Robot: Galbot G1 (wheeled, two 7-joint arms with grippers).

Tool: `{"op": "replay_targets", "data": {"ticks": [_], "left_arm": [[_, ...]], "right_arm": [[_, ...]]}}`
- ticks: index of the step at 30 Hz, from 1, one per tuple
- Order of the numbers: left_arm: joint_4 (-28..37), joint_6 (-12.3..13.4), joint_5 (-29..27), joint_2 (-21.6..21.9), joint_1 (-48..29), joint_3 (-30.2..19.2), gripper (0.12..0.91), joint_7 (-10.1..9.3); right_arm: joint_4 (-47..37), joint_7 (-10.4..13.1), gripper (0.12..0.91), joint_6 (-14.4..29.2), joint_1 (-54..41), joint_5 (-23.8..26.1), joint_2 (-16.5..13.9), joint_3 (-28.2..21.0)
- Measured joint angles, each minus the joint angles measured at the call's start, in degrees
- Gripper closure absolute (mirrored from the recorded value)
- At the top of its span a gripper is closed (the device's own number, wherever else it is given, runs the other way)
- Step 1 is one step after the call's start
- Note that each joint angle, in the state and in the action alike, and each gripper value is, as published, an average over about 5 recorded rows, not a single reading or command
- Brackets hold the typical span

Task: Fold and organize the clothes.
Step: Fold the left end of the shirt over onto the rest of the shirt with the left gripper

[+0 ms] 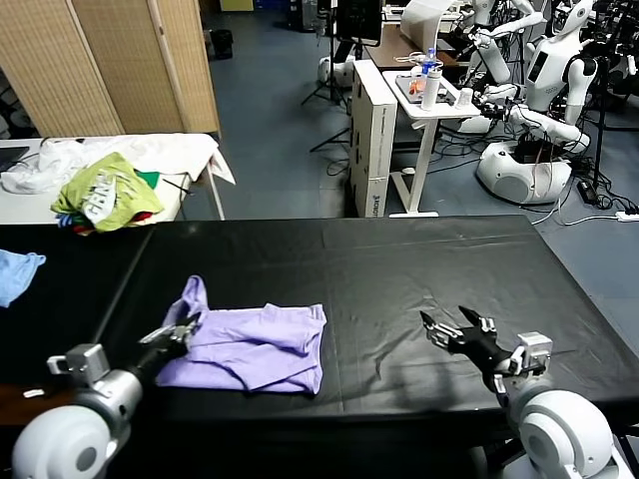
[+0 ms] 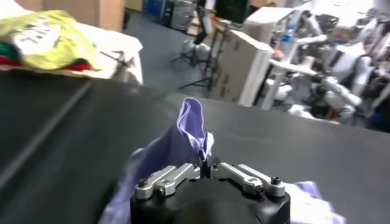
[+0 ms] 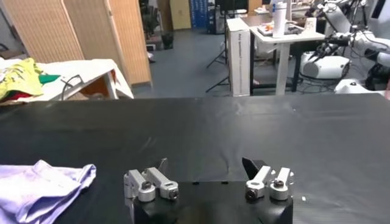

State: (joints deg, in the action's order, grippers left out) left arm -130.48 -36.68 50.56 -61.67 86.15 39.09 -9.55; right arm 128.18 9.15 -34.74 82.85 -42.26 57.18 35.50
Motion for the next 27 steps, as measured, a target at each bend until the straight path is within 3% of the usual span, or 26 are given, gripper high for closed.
{"op": "replay_targets", "data": {"ticks": [27], "left_arm": [[0.7, -0.1, -2.1, -2.6, -4.8, -12.9, 0.841, -0.14]], "right_arm": [[1.8, -0.9, 0.118, 0.6, 4.4, 3.2, 1.9, 1.0]]}}
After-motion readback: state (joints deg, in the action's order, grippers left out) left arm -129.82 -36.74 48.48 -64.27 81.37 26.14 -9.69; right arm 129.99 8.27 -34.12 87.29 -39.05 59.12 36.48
